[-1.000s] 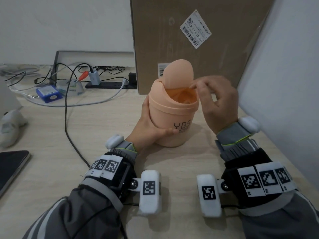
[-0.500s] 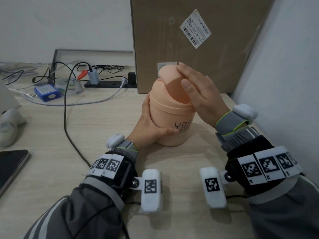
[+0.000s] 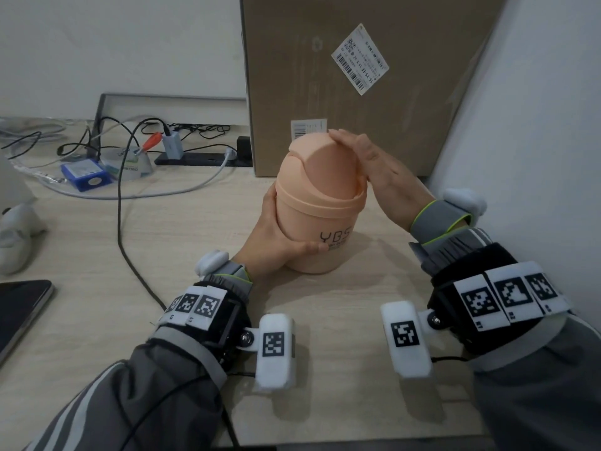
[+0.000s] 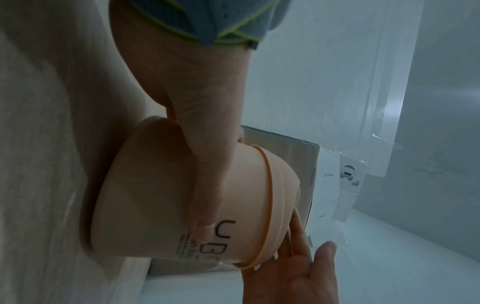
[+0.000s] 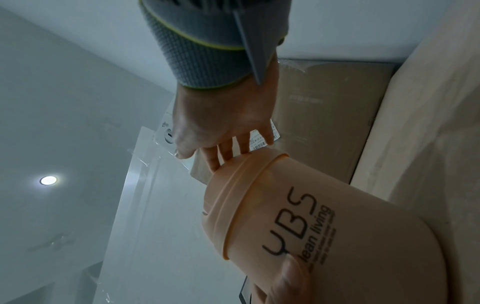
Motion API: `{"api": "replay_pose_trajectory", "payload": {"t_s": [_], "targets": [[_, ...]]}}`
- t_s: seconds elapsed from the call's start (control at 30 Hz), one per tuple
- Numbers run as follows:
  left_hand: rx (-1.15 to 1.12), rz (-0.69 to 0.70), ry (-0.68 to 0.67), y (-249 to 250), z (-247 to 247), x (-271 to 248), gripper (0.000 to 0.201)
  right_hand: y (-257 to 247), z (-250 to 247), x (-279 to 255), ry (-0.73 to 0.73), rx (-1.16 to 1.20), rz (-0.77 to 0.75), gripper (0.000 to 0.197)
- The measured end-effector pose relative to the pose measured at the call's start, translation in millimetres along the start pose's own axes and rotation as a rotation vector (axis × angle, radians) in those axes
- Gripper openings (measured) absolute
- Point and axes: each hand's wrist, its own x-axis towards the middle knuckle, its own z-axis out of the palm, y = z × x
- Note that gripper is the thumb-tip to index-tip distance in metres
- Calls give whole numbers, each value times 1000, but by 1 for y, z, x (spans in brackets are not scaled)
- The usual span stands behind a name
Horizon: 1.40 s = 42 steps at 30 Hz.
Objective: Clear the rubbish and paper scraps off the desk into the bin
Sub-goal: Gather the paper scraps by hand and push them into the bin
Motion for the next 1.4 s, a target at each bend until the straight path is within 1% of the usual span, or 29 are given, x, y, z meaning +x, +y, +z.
{"api": "replay_pose_trajectory", "payload": {"t_s": [0.17,0.27,0.43,0.5,0.6,0.67,0.73,0.8,0.9,1.0,1.03,1.13,1.23,1.27,1.33,1.37,1.4], "targets": [[26,-35,-24,14,4,0,136,5,-9,0,-12,33,48,44],[59,-41,-58,26,5,9,137,9,-21,3,4,71,64,48],[124,-63,-124,48,23,49,137,18,-54,19,90,56,102,53],[202,-71,-130,52,36,67,136,26,-67,25,133,29,115,48],[244,-102,-157,52,58,96,128,44,-85,35,188,12,130,42],[220,-95,-174,49,73,118,118,58,-98,44,198,-18,136,42],[177,-87,-192,46,89,142,104,72,-110,56,202,-87,158,42],[136,-70,-206,41,105,166,98,88,-122,69,220,-120,171,41],[113,-79,-250,35,123,193,106,106,-132,82,245,-136,172,41],[111,-79,-286,31,136,211,126,121,-139,90,272,-156,181,41],[118,-66,-296,29,141,218,128,127,-141,92,277,-165,188,42],[143,-46,-311,21,149,230,129,144,-147,96,274,-192,225,42],[147,-85,-324,17,152,239,118,153,-152,98,279,-211,251,44],[156,-96,-327,16,151,239,120,154,-152,99,271,-214,255,44],[170,-148,-320,15,151,236,143,155,-150,98,255,-227,267,45],[186,-174,-318,18,149,233,151,153,-149,98,246,-233,283,46],[204,-193,-308,19,145,231,150,151,-149,99,246,-242,291,46]]}}
